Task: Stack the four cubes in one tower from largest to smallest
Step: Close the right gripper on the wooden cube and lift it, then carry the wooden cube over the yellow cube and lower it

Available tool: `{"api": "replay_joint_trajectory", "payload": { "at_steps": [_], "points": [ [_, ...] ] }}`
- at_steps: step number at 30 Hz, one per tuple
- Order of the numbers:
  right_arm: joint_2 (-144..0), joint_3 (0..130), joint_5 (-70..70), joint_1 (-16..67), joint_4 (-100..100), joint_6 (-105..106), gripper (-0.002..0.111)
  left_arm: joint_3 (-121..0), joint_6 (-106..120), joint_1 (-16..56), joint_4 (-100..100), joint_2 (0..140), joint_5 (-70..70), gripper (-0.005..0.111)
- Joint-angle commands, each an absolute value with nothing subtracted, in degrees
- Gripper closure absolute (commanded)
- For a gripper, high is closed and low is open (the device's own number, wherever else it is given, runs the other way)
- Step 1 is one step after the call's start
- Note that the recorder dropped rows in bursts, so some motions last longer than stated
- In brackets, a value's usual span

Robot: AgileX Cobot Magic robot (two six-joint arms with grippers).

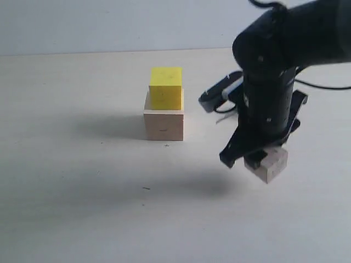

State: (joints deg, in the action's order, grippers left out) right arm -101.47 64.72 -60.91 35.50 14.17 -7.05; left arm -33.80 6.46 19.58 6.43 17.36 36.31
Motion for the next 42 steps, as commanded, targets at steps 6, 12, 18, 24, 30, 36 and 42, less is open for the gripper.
{"api": "replay_joint_trajectory", "payload": {
  "at_steps": [6,12,18,24,30,36,42],
  "points": [
    [-95.90,85.44,-63.74,24.80,14.47,0.62,0.108,-33.56,7.74,19.32,6.86,17.08,40.61,0.107],
    [-101.43,99.03,-68.13,23.64,7.41,5.44,0.108,-33.56,7.74,19.32,6.86,17.08,40.61,0.107],
    [-109.85,108.42,-69.96,24.70,1.46,7.55,0.108,-33.56,8.36,19.32,6.86,17.08,40.59,0.107],
    [-112.84,111.34,-69.96,28.18,1.48,7.55,0.108,-33.56,8.51,19.32,6.86,17.08,40.72,0.107],
    [-114.10,114.13,-69.96,31.70,1.97,0.00,0.108,-33.56,8.51,19.32,6.86,17.08,40.72,0.107],
    [-114.10,115.05,-69.96,32.65,3.49,-4.54,0.108,-33.56,8.77,19.32,6.86,17.08,40.72,0.107],
    [-115.13,115.17,-69.96,32.82,2.01,-4.67,0.108,-33.56,8.77,19.32,6.86,17.08,40.72,0.107]
  ]
}}
